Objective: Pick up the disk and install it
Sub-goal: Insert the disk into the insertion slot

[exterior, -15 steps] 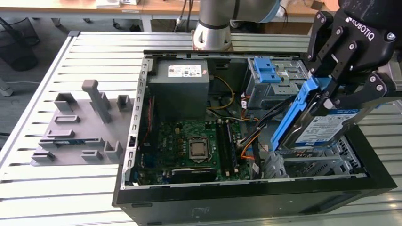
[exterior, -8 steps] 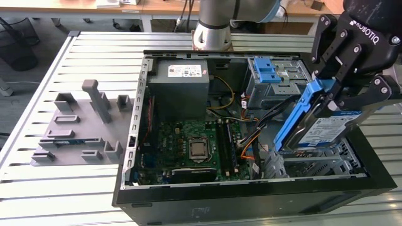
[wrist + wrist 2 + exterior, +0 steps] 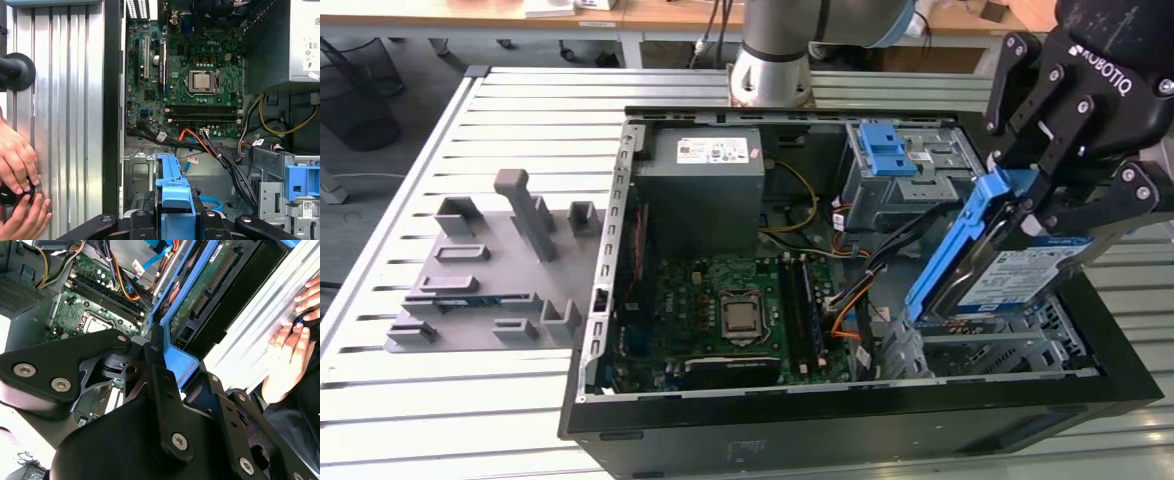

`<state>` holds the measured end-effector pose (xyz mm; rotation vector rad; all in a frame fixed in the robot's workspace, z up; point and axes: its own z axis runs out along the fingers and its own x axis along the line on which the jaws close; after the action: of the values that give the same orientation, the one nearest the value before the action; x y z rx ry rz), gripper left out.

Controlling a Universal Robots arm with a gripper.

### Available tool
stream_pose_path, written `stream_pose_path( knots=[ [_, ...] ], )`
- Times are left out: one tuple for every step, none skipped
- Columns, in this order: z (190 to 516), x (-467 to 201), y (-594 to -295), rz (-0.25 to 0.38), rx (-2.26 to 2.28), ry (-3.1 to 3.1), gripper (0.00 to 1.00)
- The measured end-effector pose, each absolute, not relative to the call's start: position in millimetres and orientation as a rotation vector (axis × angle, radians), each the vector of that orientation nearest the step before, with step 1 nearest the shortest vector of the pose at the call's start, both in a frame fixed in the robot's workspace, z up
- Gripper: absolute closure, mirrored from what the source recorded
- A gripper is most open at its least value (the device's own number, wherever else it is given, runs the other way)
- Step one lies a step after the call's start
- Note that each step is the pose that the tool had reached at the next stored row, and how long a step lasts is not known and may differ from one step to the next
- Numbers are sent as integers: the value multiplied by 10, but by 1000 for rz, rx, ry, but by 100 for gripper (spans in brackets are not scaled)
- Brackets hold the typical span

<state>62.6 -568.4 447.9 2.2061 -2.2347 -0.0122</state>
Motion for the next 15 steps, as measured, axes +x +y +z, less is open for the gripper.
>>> stream_pose_path(
  knots=[
    [4474, 633, -5687, -12, 2206, -2235, 64],
    [4470, 642, -5690, -12, 2205, -2235, 64],
    [4464, 651, -5692, -12, 2206, -2235, 64],
    [4457, 659, -5695, -12, 2206, -2235, 64],
    [4449, 665, -5698, -12, 2205, -2235, 64],
    [4443, 670, -5701, -12, 2205, -2236, 64],
    [4438, 673, -5702, -12, 2205, -2236, 64],
    [4433, 675, -5704, -12, 2205, -2236, 64],
    [4429, 678, -5704, -12, 2205, -2236, 64],
    [4427, 681, -5704, -12, 2205, -2236, 64],
    [4425, 686, -5704, -12, 2205, -2236, 64],
    [4423, 689, -5705, -12, 2205, -2236, 64],
    [4421, 693, -5705, -12, 2204, -2236, 64],
    [4418, 697, -5705, -12, 2204, -2236, 64],
    [4415, 699, -5704, -12, 2204, -2236, 64]
  ],
)
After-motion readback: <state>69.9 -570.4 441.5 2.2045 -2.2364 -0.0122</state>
